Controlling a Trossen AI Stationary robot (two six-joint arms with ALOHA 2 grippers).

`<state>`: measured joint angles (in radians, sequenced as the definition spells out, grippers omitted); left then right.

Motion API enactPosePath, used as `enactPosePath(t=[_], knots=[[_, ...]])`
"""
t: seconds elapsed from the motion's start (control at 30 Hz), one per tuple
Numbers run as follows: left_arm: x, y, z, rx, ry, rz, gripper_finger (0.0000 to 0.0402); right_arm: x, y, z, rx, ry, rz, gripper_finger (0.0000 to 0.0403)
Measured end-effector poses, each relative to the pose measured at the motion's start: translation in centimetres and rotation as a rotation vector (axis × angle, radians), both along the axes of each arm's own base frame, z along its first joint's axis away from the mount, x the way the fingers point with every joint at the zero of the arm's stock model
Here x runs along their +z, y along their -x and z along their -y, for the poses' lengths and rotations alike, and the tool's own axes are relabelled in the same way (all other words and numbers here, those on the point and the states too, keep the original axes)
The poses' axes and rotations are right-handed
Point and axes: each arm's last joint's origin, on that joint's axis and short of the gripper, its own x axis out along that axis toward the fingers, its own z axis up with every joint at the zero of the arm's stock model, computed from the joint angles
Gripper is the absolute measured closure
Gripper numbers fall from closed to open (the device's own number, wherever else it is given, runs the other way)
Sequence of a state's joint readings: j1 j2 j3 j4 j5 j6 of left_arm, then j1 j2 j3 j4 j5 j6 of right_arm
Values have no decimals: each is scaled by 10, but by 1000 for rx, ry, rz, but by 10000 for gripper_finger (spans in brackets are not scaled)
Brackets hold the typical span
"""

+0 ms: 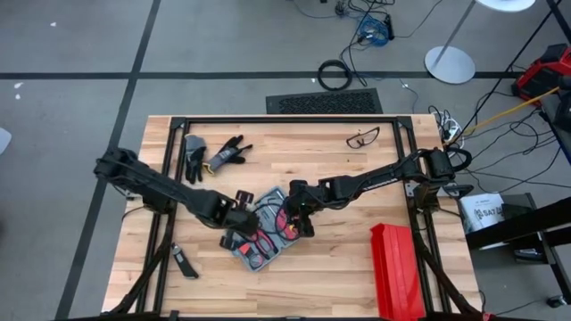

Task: Prefit tool cases
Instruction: Put the red tape measure into the gray prefit tools case

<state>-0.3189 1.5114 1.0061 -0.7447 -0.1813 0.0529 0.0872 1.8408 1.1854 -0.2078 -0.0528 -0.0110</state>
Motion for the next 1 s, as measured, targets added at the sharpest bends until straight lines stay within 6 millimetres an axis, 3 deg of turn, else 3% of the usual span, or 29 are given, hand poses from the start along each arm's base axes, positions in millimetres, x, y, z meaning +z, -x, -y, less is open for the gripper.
enactPosePath(t=[0.23, 0.37, 0.5, 1.0], knots=[[-4, 2, 6, -12, 20, -34, 402, 0, 0, 0, 0, 0, 2, 177], [2, 16, 1, -1, -164, -69, 402, 0, 0, 0, 0, -1, 2, 177], [11, 16, -3, -31, -261, -33, 402, 0, 0, 0, -1, -1, 5, 177], [9, 23, 38, 52, -17, 31, 401, 0, 0, 0, 1, -2, 6, 177]])
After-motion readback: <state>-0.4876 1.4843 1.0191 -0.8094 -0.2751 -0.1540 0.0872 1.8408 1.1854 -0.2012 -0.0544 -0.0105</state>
